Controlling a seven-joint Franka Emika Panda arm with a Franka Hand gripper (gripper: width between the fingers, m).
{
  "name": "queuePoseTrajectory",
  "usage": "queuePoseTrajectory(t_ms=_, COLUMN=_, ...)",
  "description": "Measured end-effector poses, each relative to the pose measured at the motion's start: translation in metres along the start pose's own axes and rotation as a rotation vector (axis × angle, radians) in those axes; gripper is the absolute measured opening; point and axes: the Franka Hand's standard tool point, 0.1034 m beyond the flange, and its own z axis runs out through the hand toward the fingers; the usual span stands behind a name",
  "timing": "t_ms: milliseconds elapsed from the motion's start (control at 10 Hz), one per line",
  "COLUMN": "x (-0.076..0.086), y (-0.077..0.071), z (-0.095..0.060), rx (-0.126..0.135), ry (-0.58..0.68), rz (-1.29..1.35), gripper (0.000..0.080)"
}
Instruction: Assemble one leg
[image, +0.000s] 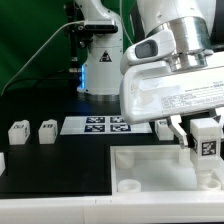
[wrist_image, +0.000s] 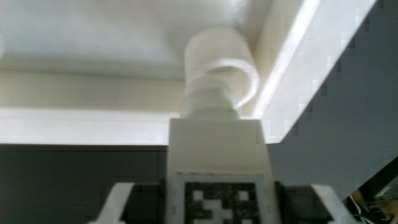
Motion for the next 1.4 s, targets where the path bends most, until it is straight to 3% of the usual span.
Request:
queuePoseTrajectory(t_ms=700, x=-0.017, y=-0.006, z=0.016, rx=-0.001, ry=0.005, rz=-0.003, gripper=0.0288)
queuePoseTrajectory(t_ms=1200, x=-0.018, y=-0.008, z=0.019, rx=-0.049, ry=0.048, rz=-0.002, gripper=0.0288)
queuePoseTrajectory(t_ms=1300, x=-0.02, y=-0.008, z=0.02, rx=-0.047, ry=0.037, rz=-0.003, gripper=0.0354)
queuePoseTrajectory(t_ms=1400, x=-0.021, y=-0.008, z=0.02, rx=-0.046, ry=0.033, rz=-0.002, gripper=0.0354)
